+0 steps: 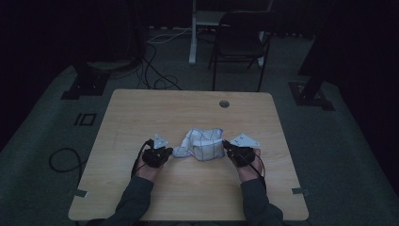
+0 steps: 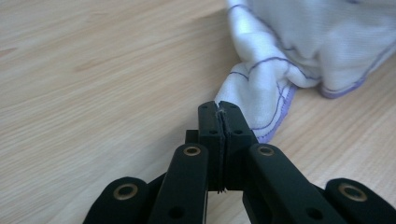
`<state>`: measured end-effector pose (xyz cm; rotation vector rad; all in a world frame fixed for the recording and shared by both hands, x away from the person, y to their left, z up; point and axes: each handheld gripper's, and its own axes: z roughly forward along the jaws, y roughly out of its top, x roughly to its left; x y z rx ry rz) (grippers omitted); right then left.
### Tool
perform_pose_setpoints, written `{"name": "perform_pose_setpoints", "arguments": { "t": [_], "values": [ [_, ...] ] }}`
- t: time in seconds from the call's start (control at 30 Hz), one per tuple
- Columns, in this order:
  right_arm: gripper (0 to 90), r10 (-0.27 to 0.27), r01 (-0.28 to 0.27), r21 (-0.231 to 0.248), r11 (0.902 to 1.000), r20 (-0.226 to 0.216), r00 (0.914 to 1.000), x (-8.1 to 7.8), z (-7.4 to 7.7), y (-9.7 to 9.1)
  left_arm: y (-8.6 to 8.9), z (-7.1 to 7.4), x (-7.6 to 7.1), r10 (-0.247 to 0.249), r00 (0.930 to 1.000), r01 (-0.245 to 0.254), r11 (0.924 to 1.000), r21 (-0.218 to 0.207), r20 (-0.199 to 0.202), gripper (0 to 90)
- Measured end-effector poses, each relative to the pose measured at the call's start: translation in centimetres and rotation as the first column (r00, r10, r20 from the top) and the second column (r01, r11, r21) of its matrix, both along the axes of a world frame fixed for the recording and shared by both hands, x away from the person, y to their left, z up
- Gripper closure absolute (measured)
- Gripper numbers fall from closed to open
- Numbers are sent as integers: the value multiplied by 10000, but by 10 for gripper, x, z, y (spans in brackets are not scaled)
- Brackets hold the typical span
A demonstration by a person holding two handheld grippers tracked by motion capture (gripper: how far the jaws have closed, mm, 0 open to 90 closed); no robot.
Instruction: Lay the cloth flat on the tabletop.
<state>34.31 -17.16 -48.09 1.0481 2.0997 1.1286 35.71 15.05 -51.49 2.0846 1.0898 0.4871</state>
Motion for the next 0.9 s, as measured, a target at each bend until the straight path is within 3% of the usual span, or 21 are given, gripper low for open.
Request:
{"name": "perform_pose_setpoints", "arguments": {
  "t": [0.23, 0.47, 0.57, 0.6, 0.9],
  "values": [
    [895, -267, 267, 29, 9996, -20, 9996, 1, 0, -8, 16, 6, 3, 438, 9989, -437, 9990, -57, 170, 896],
    [895, -591, 591, 20, 9982, -37, 9982, 2, -1, -19, 37, 11, 6, 1128, 9930, -1121, 9935, -219, 358, 896],
    [895, -627, 628, 30, 9980, -41, 9980, 3, -1, -20, 39, 12, 7, 1196, 9920, -1188, 9927, -215, 395, 897],
    [895, -757, 758, 51, 9971, -19, 9971, 3, 1, -24, 47, 14, 7, 1436, 9885, -1428, 9895, -208, 465, 896],
    [895, -889, 889, 62, 9960, 10, 9960, 4, 3, -29, 55, 18, 8, 1812, 9812, -1812, 9834, -74, 657, 897]
  ]
}}
